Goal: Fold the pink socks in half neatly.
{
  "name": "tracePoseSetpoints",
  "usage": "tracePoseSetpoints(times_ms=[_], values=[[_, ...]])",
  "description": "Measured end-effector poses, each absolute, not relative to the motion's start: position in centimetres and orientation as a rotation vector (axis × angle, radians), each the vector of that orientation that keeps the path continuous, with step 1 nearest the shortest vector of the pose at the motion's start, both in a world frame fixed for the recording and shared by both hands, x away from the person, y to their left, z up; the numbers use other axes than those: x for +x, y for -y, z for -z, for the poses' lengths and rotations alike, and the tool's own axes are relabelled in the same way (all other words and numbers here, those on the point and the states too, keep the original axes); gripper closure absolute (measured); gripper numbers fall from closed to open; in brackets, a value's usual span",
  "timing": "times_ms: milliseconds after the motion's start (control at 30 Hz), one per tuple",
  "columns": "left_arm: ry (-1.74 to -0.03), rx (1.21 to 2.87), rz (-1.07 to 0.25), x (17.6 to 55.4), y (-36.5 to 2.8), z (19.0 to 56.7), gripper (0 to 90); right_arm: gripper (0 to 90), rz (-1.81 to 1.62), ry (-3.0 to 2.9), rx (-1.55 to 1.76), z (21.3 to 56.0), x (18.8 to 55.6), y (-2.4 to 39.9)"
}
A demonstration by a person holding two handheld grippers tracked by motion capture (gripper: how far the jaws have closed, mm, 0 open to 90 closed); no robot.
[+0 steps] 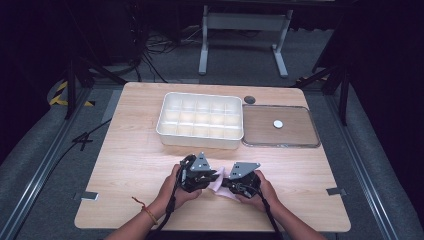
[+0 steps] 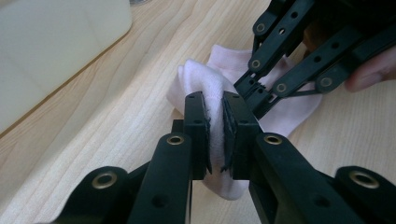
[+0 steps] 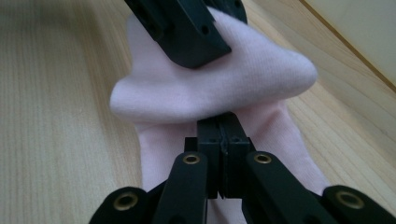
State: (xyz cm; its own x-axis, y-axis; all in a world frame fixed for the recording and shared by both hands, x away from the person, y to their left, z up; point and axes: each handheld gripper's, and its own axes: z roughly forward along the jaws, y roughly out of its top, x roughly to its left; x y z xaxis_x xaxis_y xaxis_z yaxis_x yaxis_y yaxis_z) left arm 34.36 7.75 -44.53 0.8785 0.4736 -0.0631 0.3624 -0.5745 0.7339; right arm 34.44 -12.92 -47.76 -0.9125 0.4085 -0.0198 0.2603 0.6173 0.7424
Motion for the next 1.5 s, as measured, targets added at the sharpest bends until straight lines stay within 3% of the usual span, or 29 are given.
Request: tracePoseSetpoints(times_ms=[267,533,1500], values=[[-0.608,2.233,-0.175,34.3,-8.5,44.7,81.5,89.2,-1.193,-2.561,0.597,45.3,34.6,16.5],[-0.613,2.223,-0.172,34.1,-8.1,44.9,81.4,88.9,-1.117,-2.582,0.661,45.3,34.3,18.8],[-0.554,2.281,-0.246,34.0,-7.2,44.6,79.7,88.6,-1.052,-2.605,0.638,46.9,35.3,17.4]])
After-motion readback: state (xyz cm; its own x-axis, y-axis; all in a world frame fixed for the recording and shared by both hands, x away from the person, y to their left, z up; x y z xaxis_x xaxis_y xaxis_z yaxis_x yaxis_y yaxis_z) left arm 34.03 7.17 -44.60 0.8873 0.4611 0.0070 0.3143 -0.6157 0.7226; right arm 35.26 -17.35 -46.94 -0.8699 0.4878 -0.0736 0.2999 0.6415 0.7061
